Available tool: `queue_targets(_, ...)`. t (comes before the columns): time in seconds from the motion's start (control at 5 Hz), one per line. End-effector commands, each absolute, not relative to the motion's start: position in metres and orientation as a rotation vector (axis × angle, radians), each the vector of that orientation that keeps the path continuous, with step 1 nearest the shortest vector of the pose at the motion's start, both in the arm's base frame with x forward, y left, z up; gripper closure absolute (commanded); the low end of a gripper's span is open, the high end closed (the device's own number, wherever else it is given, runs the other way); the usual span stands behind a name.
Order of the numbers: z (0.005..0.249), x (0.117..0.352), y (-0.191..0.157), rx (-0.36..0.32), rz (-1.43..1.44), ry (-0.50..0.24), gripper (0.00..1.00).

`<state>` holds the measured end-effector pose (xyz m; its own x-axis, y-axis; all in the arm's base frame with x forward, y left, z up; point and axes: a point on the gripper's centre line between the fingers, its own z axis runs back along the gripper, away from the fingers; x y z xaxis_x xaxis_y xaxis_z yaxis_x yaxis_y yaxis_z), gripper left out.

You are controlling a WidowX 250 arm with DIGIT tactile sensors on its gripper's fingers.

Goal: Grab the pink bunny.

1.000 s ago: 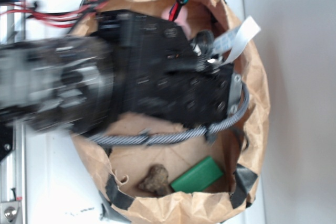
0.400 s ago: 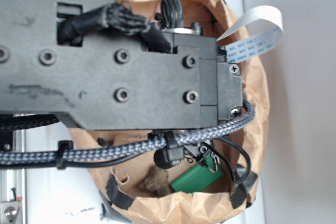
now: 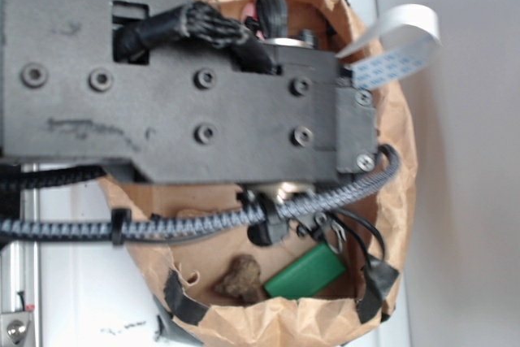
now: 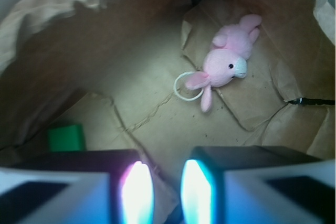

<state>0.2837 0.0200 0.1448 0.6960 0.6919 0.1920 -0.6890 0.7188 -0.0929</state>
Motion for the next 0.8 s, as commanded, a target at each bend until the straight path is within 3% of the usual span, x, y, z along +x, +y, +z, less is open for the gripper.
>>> queue_targets(0.0, 0.116, 0.287, 0.059, 0.042, 0.927, -0.255, 0.00)
queue_targets(0.6, 0.079, 0.282, 0.090, 0.239, 0.965, -0.198, 0.00)
